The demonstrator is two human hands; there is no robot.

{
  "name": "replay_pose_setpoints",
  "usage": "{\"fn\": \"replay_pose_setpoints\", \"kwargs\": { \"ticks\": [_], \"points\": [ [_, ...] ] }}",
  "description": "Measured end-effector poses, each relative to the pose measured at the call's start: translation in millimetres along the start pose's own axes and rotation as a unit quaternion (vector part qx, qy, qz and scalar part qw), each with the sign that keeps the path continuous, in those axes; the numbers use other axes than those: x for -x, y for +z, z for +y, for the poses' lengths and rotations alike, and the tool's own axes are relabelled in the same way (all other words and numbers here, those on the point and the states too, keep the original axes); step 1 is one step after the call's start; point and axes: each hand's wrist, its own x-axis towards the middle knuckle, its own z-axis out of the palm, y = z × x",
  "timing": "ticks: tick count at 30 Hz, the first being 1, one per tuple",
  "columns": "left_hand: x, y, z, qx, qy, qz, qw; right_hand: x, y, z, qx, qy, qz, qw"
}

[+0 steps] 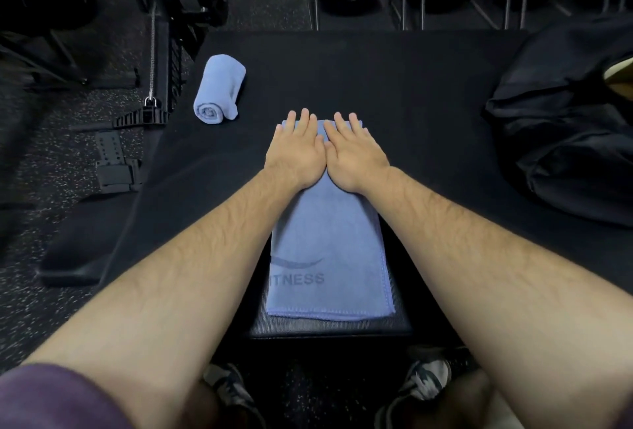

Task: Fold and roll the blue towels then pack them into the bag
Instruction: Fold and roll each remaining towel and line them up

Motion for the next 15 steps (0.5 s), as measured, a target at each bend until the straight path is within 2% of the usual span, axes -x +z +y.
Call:
{"fn": "replay_pose_setpoints", "kwargs": {
  "ticks": [3,9,15],
  "points": [
    [17,-1,0,0.017,-0.004,0.001,1.0,23,1,-10,-0.015,0.025,0.002,1.0],
    [95,9,6,0.064,0.016,0.003,0.998,103,15,-24,-0.035,0.016,-0.019,0.999],
    [164,9,8,0.062,0.032,-0.002,0.998,163,19,-38,-0.028,-0.001,-0.02,0.999]
  ]
}}
